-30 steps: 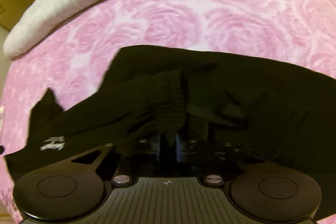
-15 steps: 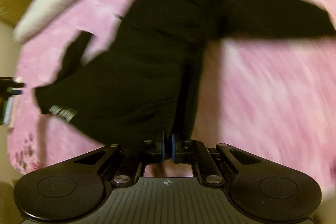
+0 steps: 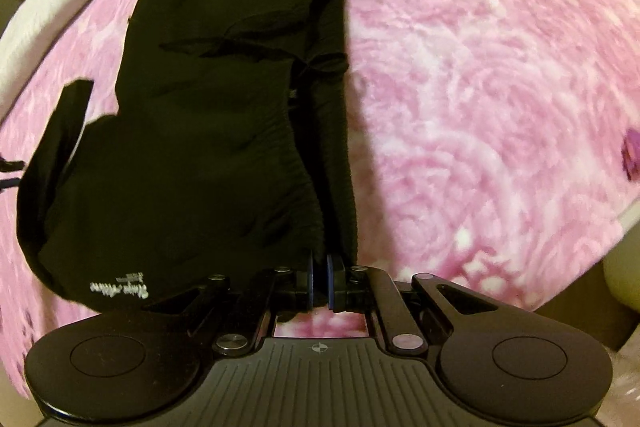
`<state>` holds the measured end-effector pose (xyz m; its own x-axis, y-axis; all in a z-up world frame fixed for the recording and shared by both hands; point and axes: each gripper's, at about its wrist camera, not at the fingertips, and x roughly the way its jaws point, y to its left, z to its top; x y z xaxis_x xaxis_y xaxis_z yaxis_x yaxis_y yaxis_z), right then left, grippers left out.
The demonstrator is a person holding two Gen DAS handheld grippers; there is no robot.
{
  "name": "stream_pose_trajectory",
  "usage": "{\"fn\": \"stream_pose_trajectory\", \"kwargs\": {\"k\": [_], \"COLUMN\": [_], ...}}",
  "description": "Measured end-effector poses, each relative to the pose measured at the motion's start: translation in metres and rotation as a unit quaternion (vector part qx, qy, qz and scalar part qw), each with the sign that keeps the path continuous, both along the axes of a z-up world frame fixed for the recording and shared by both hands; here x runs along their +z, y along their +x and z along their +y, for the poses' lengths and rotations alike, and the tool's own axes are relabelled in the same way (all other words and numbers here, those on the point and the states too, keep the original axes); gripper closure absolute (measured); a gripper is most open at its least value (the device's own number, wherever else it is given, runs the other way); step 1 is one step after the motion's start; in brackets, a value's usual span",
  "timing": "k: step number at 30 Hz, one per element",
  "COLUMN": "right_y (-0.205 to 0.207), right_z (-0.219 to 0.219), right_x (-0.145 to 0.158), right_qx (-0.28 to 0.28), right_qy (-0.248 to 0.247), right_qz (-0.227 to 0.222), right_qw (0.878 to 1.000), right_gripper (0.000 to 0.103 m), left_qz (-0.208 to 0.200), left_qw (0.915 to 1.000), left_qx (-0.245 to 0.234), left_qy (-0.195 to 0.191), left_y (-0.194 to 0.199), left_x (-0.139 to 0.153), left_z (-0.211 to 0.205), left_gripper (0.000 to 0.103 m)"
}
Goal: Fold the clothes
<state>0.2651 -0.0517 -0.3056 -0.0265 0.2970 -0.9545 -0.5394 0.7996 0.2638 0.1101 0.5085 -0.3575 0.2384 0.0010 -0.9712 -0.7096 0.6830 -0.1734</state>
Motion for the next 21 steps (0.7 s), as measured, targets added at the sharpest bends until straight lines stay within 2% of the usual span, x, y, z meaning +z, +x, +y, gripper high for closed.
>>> {"fn": "stream_pose_trajectory", "kwargs": {"k": [3, 4, 5, 6, 8, 10, 13, 16, 19, 21], "right_y": [0.007, 0.009, 0.012, 0.014, 0.019, 0.024, 0.032, 0.039, 0.047, 0.045], "right_z": [0.014, 0.019, 0.024, 0.029, 0.039, 0.049, 0.064, 0.079, 0.094, 0.098], "right_x": [0.026, 0.036, 0.045, 0.055, 0.073, 0.092, 0.121, 0.149, 0.177, 0.192], "right_qx": [0.008, 0.011, 0.015, 0.018, 0.025, 0.031, 0.041, 0.051, 0.061, 0.071], "right_qy": [0.037, 0.05, 0.064, 0.077, 0.103, 0.13, 0.169, 0.208, 0.246, 0.265], "right_qz": [-0.024, -0.033, -0.041, -0.05, -0.067, -0.084, -0.109, -0.134, -0.159, -0.17], "right_qw": [0.999, 0.998, 0.997, 0.996, 0.992, 0.987, 0.979, 0.968, 0.954, 0.947], "right_gripper": [0.098, 0.098, 0.098, 0.098, 0.098, 0.099, 0.099, 0.099, 0.099, 0.099], "left_qz": [0.01, 0.004, -0.003, -0.009, -0.039, -0.098, -0.167, -0.22, -0.256, -0.267], "left_qw": [0.9993, 0.9985, 0.9973, 0.9957, 0.9939, 0.9875, 0.9701, 0.9468, 0.922, 0.9098], "left_qx": [0.008, 0.012, 0.016, 0.02, 0.048, 0.095, 0.172, 0.233, 0.279, 0.304], "left_qy": [-0.036, -0.053, -0.072, -0.09, -0.091, -0.079, -0.036, 0.026, 0.081, 0.092], "left_y": [0.011, 0.011, 0.01, 0.01, 0.0, -0.023, -0.071, -0.133, -0.205, -0.253], "left_x": [-0.025, -0.03, -0.034, -0.038, -0.027, 0.002, 0.057, 0.118, 0.17, 0.188], "left_z": [0.007, 0.007, 0.007, 0.007, 0.013, 0.032, 0.067, 0.093, 0.097, 0.085], "left_gripper": [0.061, 0.068, 0.091, 0.101, 0.102, 0.102, 0.102, 0.102, 0.102, 0.102]}}
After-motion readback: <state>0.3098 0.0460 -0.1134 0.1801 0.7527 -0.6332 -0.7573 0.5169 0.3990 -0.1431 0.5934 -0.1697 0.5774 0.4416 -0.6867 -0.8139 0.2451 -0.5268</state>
